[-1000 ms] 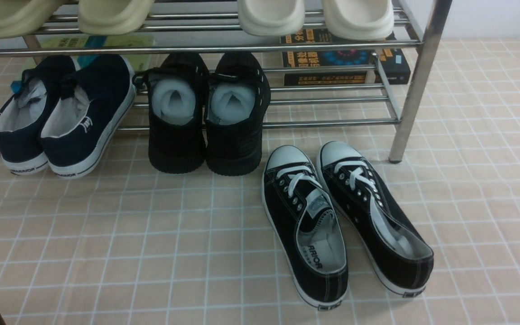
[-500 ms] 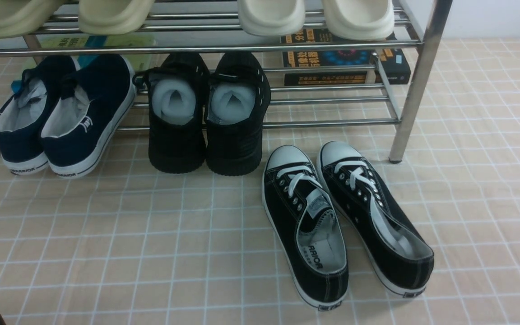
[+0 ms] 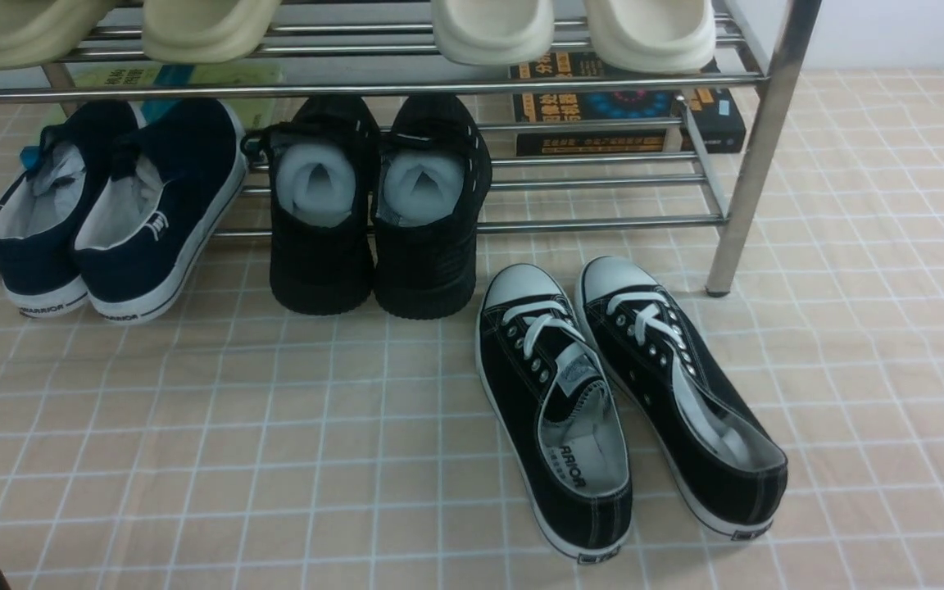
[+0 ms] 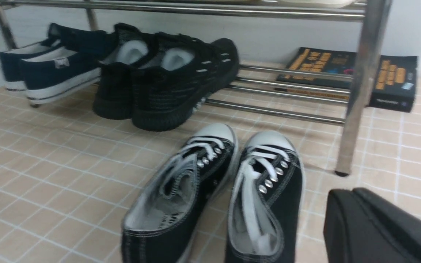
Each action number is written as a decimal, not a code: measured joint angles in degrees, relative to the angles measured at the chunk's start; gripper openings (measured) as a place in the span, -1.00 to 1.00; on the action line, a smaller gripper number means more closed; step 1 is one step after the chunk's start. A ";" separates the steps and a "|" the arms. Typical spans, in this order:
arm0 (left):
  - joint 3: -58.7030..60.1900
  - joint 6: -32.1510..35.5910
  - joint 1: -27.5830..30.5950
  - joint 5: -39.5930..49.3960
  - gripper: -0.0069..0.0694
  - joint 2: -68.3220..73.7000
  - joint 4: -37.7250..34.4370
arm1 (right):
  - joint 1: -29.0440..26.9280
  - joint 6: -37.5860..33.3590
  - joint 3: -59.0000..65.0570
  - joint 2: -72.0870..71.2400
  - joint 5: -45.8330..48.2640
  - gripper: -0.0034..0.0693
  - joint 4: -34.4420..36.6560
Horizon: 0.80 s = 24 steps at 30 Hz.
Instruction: Take the shoes off the shelf from the light coffee tablecloth by hand.
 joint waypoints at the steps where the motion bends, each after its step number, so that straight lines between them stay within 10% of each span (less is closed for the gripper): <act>1: 0.00 0.00 0.00 0.00 -0.19 0.00 0.00 | -3.34 0.00 1.84 -1.50 0.34 -0.88 -0.35; 24: 0.00 0.00 0.00 0.00 -0.19 0.00 0.00 | -27.01 0.00 11.91 -12.83 11.50 -0.79 -1.71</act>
